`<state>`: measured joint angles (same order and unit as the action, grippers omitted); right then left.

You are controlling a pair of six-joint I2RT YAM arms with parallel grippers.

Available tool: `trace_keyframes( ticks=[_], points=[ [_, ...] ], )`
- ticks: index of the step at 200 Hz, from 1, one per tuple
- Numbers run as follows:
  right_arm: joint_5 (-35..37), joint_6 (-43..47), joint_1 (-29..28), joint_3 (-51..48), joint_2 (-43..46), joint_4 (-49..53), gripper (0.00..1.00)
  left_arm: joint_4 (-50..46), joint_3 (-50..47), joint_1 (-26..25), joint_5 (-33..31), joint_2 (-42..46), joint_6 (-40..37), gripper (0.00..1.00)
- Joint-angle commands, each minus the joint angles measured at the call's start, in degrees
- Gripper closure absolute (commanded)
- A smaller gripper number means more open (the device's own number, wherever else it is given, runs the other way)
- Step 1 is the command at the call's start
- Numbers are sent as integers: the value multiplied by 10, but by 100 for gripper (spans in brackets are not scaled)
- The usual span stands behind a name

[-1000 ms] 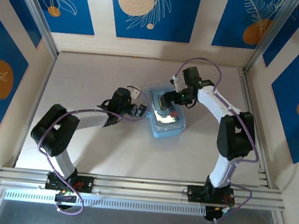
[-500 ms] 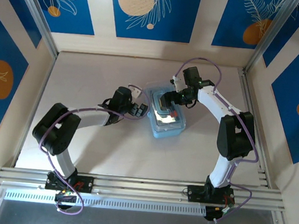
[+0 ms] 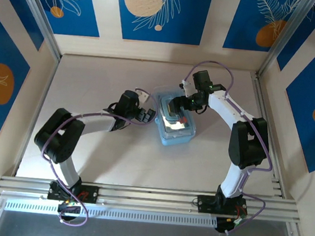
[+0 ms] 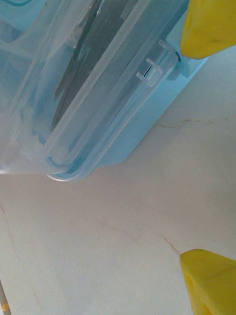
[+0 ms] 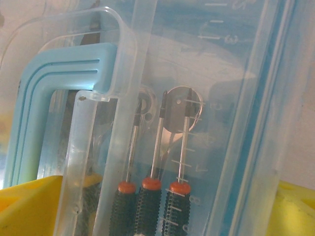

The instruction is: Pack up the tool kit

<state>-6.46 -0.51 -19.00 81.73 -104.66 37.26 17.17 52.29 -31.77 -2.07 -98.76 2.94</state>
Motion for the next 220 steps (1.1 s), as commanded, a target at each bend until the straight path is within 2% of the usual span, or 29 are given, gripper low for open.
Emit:
trace_keyframes(
  ticks=[1,49,84,98,117,155,220],
  points=[
    [-44,7,-13,-27,-23,80,6,4,13,23,69,7,64,0],
    [-45,8,-11,-31,-21,76,6,-19,1,117,267,10,214,0],
    [-47,6,-10,-34,-21,73,6,56,-25,122,371,-3,318,0],
    [-47,5,-10,-36,-20,71,6,87,-34,115,381,-4,349,0],
    [-48,5,-11,-36,-21,70,6,69,-32,101,372,-1,344,4],
    [-50,4,-11,-36,-22,66,6,26,-8,68,361,-25,328,18],
    [-51,3,-13,-36,-21,65,6,50,13,44,351,-79,358,27]
  ],
)
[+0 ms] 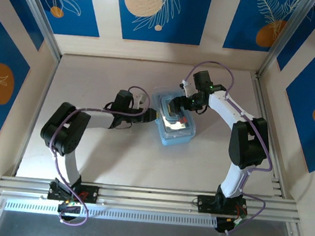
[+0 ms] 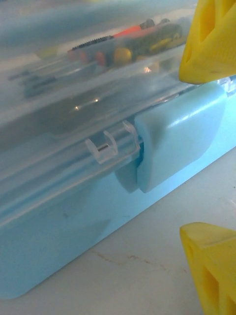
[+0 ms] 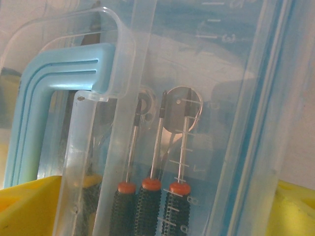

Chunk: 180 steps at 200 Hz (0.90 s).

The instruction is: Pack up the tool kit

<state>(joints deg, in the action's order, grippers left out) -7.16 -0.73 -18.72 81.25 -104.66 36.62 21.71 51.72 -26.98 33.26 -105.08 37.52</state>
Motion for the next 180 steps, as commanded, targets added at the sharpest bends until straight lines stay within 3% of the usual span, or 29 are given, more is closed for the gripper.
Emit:
trace_keyframes(
  ticks=[1,54,119,180],
  points=[
    [-44,6,-15,-31,-21,72,6,5,19,-4,-2,-17,12,27],
    [-45,5,-15,-34,-21,69,6,-1,23,-4,-9,-20,10,28],
    [-46,3,-14,-43,-18,62,6,-113,35,0,-51,21,-46,31],
    [-48,2,-15,-45,-18,59,6,-161,49,4,-64,41,-71,32]
  ],
)
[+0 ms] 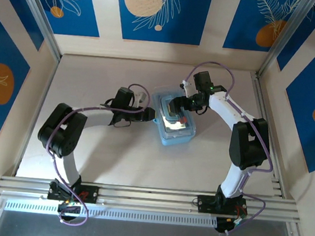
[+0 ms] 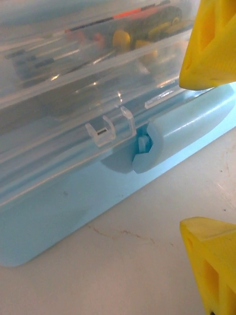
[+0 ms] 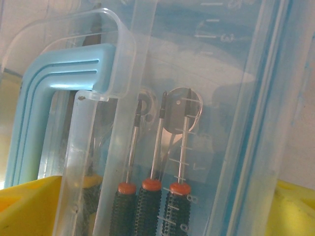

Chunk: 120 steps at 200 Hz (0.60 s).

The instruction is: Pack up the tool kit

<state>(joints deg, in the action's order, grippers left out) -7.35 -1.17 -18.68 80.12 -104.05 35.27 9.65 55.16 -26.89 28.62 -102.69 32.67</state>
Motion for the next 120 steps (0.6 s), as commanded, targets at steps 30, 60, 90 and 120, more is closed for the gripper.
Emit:
trace_keyframes(
  ticks=[30,60,90,120],
  points=[
    [-47,6,-16,-33,-25,72,6,-53,19,5,-20,16,-29,32],
    [-48,7,-16,-32,-27,72,6,-49,20,6,-19,15,-29,32],
    [-48,6,-18,-28,-31,71,7,-22,26,6,-2,0,-18,37],
    [-48,5,-20,-24,-35,72,6,-25,52,4,27,-22,-17,57]
  ],
)
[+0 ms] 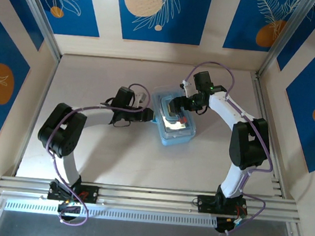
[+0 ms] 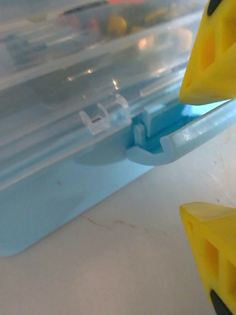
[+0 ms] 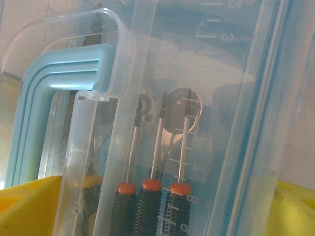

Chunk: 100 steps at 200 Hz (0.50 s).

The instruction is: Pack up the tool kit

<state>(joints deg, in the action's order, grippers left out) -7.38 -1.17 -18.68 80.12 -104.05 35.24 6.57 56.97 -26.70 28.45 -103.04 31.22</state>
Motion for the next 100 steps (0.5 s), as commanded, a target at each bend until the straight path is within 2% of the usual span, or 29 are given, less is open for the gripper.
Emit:
trace_keyframes(
  ticks=[1,42,100],
  points=[
    [-48,5,-20,-24,-35,73,6,6,34,2,29,-19,-3,58],
    [-46,6,-20,-24,-35,73,6,-3,39,2,34,-17,-6,68],
    [-45,4,-19,-26,-36,69,6,-16,37,2,37,-5,-11,75]
  ],
)
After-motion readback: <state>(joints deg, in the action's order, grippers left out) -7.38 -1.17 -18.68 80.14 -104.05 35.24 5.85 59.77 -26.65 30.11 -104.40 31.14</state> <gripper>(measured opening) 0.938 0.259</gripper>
